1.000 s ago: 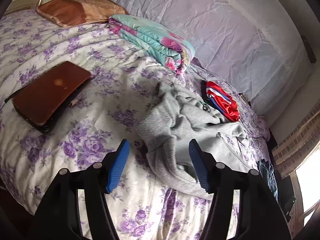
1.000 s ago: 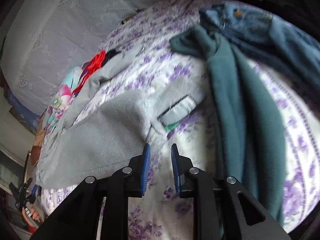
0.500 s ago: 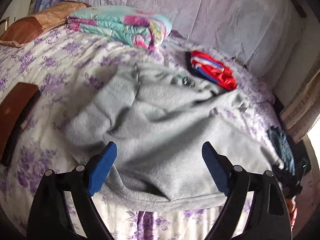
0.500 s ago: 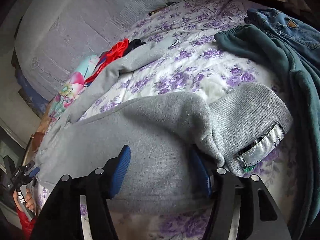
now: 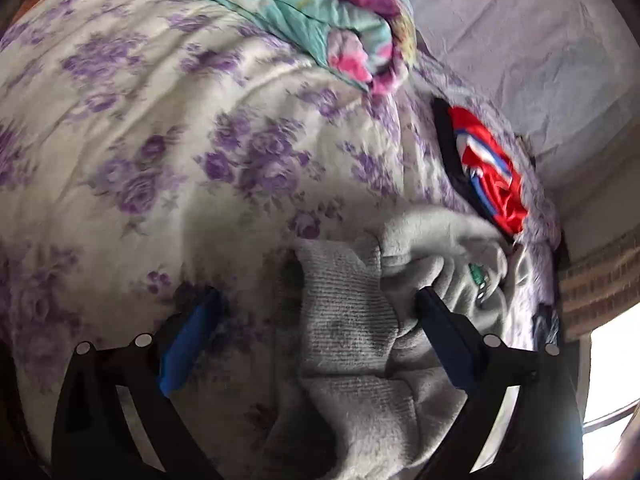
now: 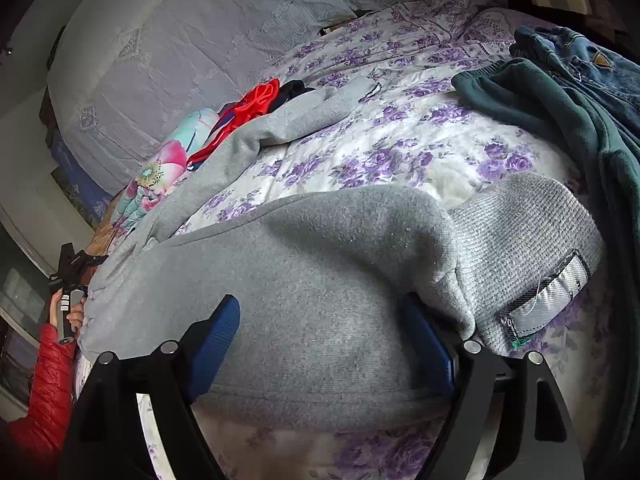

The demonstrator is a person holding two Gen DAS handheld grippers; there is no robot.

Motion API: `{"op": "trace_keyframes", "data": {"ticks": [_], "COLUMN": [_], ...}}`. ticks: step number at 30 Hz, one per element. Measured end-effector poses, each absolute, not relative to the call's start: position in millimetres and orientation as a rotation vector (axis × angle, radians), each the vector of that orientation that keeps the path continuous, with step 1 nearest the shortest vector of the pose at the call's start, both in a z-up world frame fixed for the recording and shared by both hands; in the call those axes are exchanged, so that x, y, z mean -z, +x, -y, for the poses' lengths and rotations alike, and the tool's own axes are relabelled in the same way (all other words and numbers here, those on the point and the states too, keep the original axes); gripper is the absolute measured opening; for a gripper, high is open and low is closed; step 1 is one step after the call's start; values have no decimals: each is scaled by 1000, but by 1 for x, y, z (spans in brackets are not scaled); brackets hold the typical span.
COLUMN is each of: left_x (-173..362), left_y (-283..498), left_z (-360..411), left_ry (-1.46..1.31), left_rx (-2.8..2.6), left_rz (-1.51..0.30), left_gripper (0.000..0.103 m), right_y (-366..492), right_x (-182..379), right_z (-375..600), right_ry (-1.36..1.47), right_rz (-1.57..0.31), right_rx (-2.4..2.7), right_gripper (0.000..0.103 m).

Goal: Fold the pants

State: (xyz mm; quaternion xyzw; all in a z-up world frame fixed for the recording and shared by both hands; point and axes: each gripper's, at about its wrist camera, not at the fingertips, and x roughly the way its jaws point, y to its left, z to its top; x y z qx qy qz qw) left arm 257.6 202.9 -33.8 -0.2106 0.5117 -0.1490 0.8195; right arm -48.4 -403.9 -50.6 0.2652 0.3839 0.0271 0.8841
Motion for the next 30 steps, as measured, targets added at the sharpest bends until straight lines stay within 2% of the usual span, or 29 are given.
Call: {"op": "trace_keyframes", "data": {"ticks": [2,3,4,8,11,12,13,17,19,23,27,30], "left_x": [34,33,33,34,30,30,30,46,53,56,53,52], "left_y": [258,255,252,240,238,237,237,249,251,254,252,251], "left_z": [-197,-198,-201,-215,-228,-233,-237,-245,-248,-249,-247,-248], "left_ry": [-408,-417,-441,-520,-604,-622,-636,-726,-763,-785,-766,-763], "left_rx": [323,337,377,417,440,431,421,440,445,455,459,446], "left_rz": [-1050,-1026,-1000,-902,-842,-831,-825,-896,-916,-920,-913,-908], "left_gripper": [90,69,59,46,35,27,23,23,33,37,44,47], "right_y": [-45,-44,-43,-14,44,68,95,195,238,301,315,271], "right_x": [50,48,43,4,-9,-10,-9,-22,-38,-41,-5,12], "right_z": [403,402,401,398,398,398,398,373,337,251,230,253], "right_ry": [537,536,546,591,636,661,684,658,467,-42,-263,-263], "right_rz": [-815,-827,-834,-762,-773,-790,-806,-830,-831,-870,-1007,-1093], "right_rx": [-57,-48,-38,-90,-64,-46,-22,-4,17,85,160,171], "right_gripper": [87,87,87,87,87,87,87,84,81,78,65,66]}}
